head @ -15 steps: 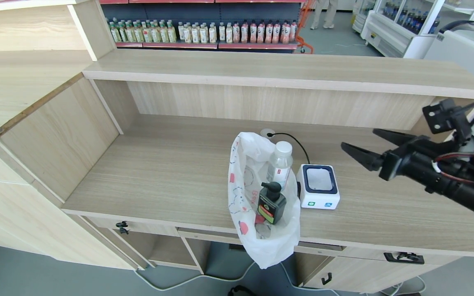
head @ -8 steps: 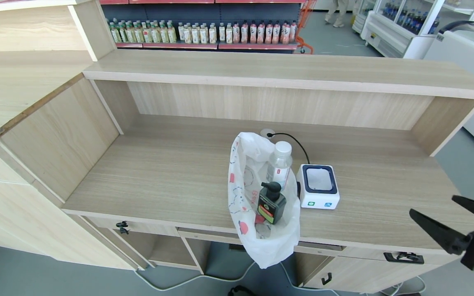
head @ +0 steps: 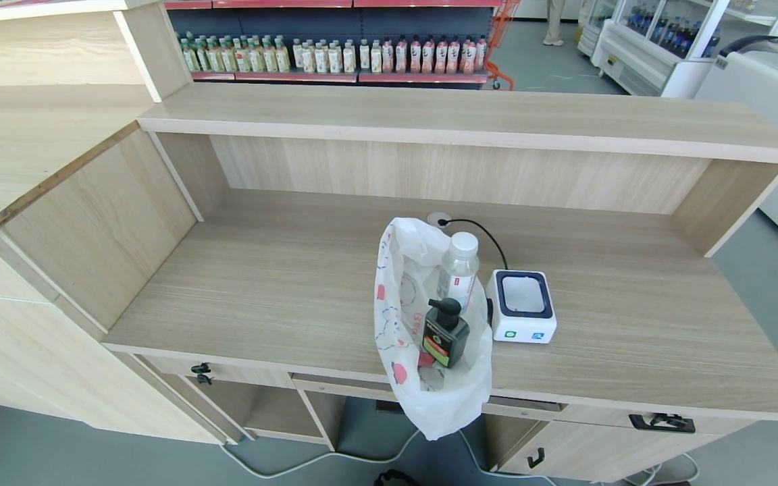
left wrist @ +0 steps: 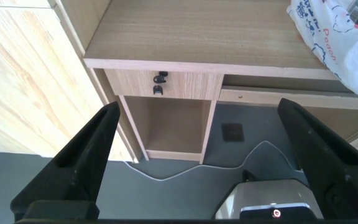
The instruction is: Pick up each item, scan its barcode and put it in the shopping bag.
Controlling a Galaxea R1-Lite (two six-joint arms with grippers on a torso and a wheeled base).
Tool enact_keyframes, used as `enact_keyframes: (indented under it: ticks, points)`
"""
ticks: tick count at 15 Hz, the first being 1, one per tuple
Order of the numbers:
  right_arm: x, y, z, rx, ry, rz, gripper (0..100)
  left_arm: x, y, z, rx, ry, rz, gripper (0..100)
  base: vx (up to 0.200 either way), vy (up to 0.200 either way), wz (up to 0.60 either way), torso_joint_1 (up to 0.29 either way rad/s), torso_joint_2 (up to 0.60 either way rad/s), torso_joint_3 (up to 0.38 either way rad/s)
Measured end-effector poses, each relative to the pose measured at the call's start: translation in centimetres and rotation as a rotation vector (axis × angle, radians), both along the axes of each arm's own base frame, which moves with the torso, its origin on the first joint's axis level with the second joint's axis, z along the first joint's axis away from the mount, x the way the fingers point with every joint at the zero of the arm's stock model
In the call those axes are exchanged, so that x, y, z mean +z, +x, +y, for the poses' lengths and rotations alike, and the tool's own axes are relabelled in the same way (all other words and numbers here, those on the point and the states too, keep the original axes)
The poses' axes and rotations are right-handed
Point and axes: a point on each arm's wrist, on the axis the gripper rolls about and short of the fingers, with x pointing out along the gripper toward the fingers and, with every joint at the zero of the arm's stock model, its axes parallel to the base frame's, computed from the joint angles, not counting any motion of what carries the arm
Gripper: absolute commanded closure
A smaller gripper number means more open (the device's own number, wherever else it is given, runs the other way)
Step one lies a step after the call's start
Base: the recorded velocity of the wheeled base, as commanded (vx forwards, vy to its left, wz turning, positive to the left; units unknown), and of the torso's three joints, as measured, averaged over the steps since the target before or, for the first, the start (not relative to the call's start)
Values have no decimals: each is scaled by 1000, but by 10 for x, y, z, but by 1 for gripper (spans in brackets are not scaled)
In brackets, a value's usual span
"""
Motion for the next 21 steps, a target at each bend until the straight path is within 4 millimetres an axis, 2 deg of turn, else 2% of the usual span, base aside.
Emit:
enact_keyframes:
  ticks: [2,6,21]
  points:
    - [-11,-14,0,-23,24,-36,0,0,0,0,0,0,0,0,0,0,0,0,0,0]
    - [-16,-28,0,5,3,-182,0,0,0,0,0,0,0,0,0,0,0,0,0,0]
    - [-17,-32,0,1,56,-220,0,0,0,0,0,0,0,0,0,0,0,0,0,0]
